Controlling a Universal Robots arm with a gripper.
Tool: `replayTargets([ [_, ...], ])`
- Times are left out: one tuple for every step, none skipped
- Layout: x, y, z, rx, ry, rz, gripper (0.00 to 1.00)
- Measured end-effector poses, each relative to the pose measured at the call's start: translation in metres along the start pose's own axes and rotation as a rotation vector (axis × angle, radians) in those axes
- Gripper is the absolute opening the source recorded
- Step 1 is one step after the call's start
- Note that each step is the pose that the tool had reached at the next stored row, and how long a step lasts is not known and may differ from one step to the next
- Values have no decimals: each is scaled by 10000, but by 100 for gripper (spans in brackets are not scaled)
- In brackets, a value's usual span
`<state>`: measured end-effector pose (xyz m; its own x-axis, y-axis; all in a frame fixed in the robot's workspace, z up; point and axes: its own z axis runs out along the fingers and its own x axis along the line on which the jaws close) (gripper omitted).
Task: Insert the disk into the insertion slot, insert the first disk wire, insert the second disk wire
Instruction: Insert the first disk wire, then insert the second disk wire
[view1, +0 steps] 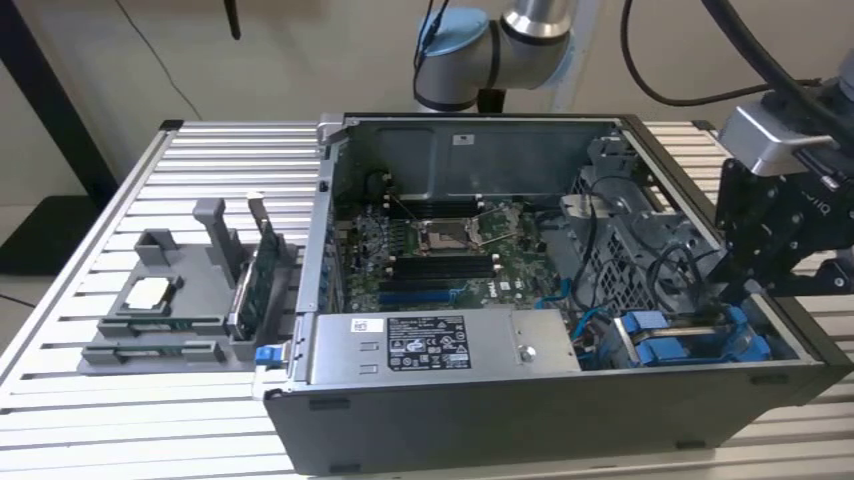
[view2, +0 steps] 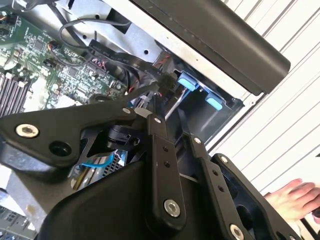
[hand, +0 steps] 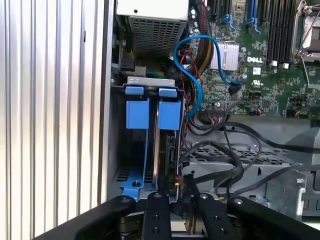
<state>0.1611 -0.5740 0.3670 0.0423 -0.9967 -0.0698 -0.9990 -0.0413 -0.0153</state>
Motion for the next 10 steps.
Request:
replayTargets([
  [-1, 0, -13, 0, 1, 0, 27],
  [-1, 0, -22, 0, 0, 0, 27],
  [-2, 0, -29, 0, -1, 0, 27],
  [-2, -1, -35, 0, -1, 0, 27],
  [-3, -1, -41, 0, 0, 0, 27],
  [-3, -1, -45, 0, 0, 0, 27],
  [-4, -1, -48, 0, 0, 0, 27],
  [-6, -1, -54, 0, 1, -1, 27],
  [-7, 0, -58, 0, 1, -2, 27],
  [-10, 1, -61, 0, -1, -1, 27],
])
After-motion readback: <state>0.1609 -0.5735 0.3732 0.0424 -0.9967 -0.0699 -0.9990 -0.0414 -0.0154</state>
